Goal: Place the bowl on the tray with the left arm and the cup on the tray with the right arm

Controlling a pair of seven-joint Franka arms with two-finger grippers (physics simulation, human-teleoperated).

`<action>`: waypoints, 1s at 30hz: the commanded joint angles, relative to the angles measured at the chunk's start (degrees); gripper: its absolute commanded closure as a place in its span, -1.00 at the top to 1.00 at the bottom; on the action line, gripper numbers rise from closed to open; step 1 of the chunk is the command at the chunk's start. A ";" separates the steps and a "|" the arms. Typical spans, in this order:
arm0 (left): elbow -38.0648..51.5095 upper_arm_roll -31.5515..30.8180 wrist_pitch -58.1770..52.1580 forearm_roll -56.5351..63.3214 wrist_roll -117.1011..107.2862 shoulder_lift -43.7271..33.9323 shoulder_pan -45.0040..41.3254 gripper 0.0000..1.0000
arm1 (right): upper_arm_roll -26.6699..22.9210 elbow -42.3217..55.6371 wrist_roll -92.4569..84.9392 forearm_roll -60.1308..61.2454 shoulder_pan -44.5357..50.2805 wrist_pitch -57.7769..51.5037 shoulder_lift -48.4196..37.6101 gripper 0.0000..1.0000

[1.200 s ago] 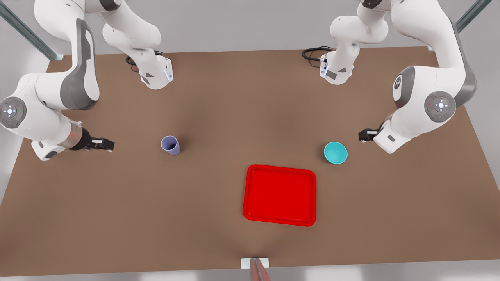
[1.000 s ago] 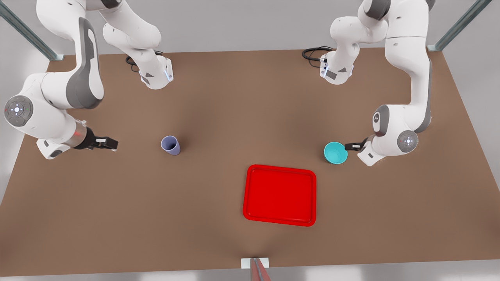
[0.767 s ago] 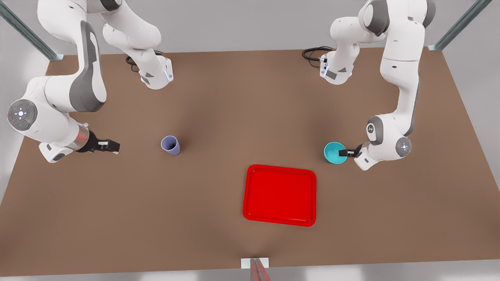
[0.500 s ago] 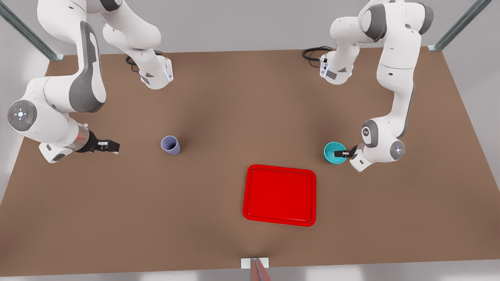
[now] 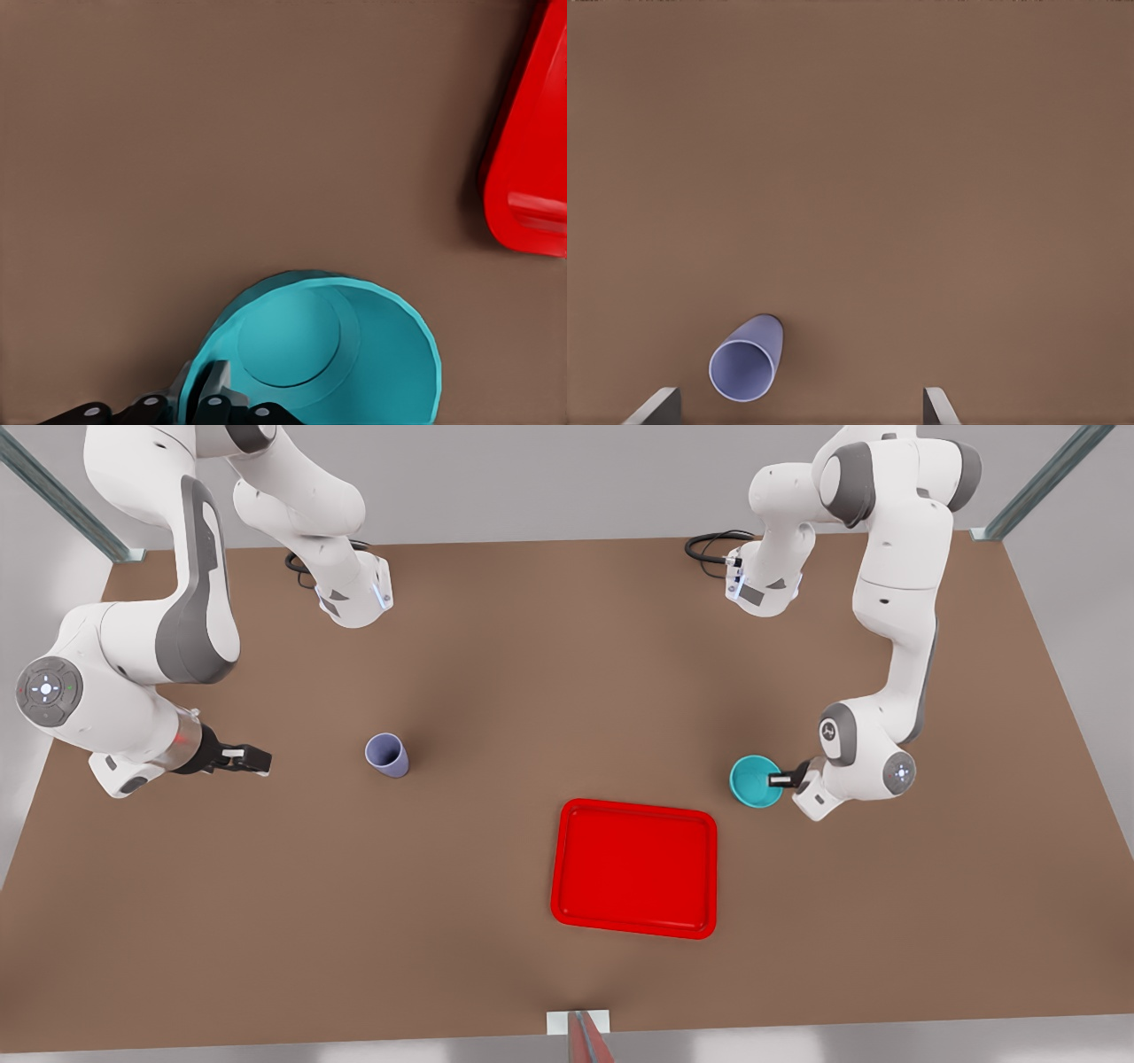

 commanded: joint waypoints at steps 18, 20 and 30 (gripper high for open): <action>37.48 -7.21 -6.27 -1.28 -42.33 18.10 -7.82 1.00 | -0.08 0.00 -0.18 0.09 0.03 0.18 0.52 1.00; 37.57 -6.95 -7.06 -0.23 -41.90 17.58 -7.73 1.00 | -0.08 0.00 -0.18 0.18 0.03 0.18 0.52 1.00; 36.09 -2.20 -45.03 26.76 -11.92 -11.24 -5.45 1.00 | 4.58 -18.10 -0.62 0.88 0.30 12.30 -2.55 1.00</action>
